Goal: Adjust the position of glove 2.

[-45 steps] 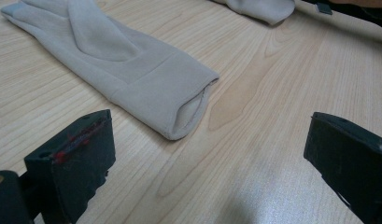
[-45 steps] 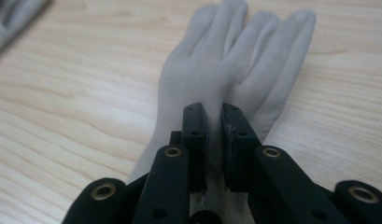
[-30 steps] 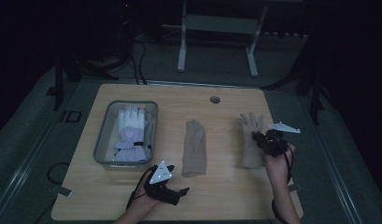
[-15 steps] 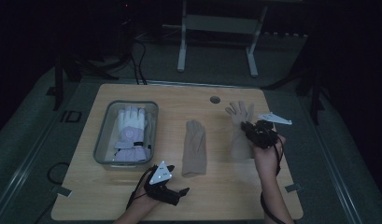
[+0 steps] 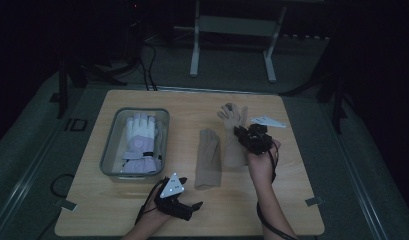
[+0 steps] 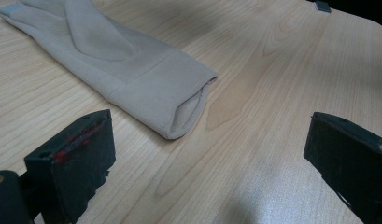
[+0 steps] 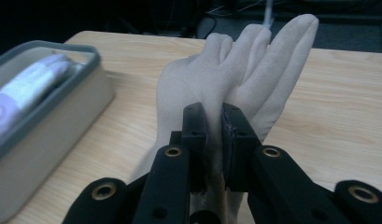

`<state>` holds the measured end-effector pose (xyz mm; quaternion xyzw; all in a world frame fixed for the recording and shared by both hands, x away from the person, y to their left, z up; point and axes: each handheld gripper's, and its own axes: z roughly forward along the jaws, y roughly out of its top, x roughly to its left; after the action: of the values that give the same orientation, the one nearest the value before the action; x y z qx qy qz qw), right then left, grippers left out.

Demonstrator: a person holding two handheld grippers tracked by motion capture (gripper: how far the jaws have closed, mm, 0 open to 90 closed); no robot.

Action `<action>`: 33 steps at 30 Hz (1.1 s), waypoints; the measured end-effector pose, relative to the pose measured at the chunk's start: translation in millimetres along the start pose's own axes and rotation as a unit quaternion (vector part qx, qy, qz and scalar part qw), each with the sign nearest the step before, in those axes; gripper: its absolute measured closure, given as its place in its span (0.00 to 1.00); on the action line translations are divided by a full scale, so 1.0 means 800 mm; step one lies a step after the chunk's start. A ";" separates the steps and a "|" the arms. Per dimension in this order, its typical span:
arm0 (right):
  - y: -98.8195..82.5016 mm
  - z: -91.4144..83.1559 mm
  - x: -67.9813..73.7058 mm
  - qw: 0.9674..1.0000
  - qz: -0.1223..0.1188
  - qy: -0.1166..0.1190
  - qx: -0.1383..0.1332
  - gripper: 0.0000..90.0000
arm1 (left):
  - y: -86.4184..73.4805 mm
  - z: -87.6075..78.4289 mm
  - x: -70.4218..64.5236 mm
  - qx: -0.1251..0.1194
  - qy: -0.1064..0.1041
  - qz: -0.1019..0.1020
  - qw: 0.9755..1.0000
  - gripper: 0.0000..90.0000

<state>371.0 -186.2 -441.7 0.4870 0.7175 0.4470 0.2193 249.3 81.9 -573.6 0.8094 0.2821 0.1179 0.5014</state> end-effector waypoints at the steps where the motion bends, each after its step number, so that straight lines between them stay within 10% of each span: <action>1: 0.001 0.003 0.005 1.000 -0.001 0.003 0.000 0.90 | 0.000 0.000 0.000 0.000 0.000 0.000 1.000 0.03; 16: -0.002 0.046 0.062 1.000 0.018 0.005 0.008 0.90 | 0.000 0.000 -0.005 0.001 0.000 0.012 1.000 0.03; 33: -0.077 0.094 0.065 0.995 0.050 -0.001 0.092 0.88 | 0.000 0.000 -0.005 0.002 -0.002 0.012 1.000 0.03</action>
<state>374.0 -115.6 -526.2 0.5410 0.7299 0.3893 0.1518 245.9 79.5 -573.5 0.8139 0.2714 0.1222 0.4990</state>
